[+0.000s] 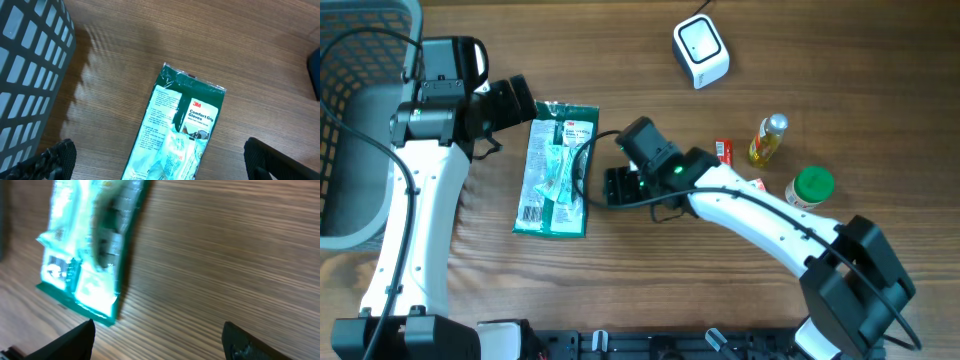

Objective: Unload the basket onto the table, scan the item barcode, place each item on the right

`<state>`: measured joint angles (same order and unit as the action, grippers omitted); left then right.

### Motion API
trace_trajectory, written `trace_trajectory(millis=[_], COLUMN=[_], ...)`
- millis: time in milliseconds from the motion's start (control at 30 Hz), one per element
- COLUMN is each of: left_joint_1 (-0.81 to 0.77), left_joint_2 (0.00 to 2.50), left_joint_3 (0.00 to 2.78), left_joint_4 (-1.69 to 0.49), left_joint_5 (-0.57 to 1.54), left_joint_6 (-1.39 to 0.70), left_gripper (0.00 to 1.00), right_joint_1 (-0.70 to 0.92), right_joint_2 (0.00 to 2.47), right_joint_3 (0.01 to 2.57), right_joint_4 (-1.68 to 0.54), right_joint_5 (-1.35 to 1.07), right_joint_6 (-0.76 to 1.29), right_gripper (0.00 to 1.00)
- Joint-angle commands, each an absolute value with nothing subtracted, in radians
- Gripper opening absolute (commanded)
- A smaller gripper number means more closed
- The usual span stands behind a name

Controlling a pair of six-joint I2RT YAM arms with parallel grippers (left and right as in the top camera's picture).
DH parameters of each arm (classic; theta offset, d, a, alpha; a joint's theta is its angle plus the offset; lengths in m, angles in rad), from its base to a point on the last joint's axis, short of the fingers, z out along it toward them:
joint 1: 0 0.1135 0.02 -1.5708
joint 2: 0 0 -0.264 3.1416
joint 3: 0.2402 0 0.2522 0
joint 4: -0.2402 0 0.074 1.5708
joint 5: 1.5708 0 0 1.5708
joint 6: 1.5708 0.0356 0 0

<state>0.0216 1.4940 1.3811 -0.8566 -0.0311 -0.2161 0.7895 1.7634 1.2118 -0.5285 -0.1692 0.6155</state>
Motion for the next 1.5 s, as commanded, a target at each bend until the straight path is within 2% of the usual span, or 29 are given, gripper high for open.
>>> trace_trajectory(millis=[0, 100, 600, 933, 1167, 1467], left_joint_1=[0.025, 0.025, 0.025, 0.025, 0.023, 0.023], left_joint_2=[1.487, 1.487, 1.487, 1.487, 1.488, 1.514], left_joint_3=[1.395, 1.395, 1.395, 1.395, 1.384, 1.253], left_joint_4=[-0.854, -0.854, -0.854, -0.824, -0.974, -0.954], left_joint_5=[-0.027, -0.027, -0.027, -0.02, 0.098, 0.113], left_joint_6=[-0.225, -0.225, -0.225, -0.225, -0.225, -0.225], left_gripper=[1.0, 1.0, 1.0, 1.0, 1.0, 1.0], right_joint_1=[0.82, 0.839, 0.851, 0.851, 0.851, 0.851], right_joint_2=[1.777, 1.777, 1.777, 1.777, 1.777, 1.777], right_joint_3=[1.218, 1.218, 1.184, 1.176, 1.176, 1.176], right_joint_4=[-0.496, -0.48, -0.464, -0.469, -0.472, -0.472], right_joint_5=[-0.182, -0.182, -0.146, -0.128, -0.112, -0.083], right_joint_6=[0.606, 0.606, 0.605, 0.604, 0.603, 0.603], right_gripper=[0.83, 0.89, 1.0, 1.0, 1.0, 1.0])
